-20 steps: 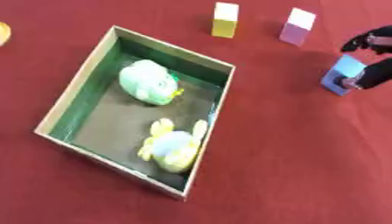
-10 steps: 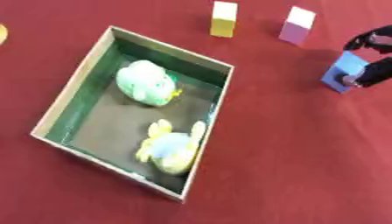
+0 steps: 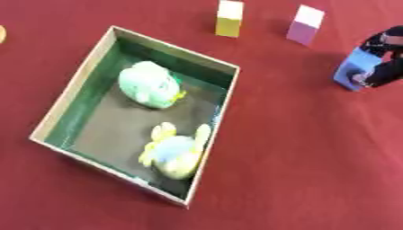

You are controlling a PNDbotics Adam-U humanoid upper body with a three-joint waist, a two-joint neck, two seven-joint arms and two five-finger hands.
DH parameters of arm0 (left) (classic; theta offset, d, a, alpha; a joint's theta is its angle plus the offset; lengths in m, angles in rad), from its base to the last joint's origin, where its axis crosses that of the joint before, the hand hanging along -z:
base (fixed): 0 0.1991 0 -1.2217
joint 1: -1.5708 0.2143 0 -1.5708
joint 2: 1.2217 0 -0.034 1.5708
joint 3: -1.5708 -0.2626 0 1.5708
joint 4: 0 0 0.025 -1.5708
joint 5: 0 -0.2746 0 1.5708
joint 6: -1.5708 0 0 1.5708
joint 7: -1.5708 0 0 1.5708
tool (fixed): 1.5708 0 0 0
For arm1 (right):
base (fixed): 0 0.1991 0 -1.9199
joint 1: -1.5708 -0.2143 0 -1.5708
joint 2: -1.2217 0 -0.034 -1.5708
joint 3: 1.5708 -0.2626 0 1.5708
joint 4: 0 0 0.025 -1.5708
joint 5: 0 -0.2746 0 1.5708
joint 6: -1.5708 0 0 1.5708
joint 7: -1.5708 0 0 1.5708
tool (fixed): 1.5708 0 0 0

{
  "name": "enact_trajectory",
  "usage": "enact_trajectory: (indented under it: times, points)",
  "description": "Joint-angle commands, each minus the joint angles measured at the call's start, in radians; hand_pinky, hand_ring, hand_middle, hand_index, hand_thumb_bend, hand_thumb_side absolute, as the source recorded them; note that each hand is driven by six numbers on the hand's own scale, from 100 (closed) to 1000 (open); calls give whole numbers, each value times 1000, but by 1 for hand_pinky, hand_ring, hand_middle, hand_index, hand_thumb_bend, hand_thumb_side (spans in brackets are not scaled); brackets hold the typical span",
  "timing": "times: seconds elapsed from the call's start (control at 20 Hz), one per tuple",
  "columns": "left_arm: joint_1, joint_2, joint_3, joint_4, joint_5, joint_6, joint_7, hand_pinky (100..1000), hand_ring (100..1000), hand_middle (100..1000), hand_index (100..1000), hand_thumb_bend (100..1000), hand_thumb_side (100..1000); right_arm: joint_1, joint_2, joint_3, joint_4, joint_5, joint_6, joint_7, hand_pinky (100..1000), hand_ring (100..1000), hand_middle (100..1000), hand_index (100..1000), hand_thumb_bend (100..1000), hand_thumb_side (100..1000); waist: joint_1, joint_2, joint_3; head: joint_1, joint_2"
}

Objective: Pick up objects on the table and place them in the box.

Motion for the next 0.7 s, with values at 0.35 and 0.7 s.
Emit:
enact_trajectory:
  times: [0.35,0.7]
  points:
    - [-10,33,8,-16,-5,0,-5,789,632,685,852,100,607,-29,-28,-31,-88,-42,11,-52,814,819,637,788,100,376,-7,-41,-4,5,-1]
    - [-12,36,3,-16,-8,0,-10,790,635,686,853,100,602,-73,-27,8,-175,-63,-10,-59,820,784,639,772,100,398,-24,-74,3,0,15]
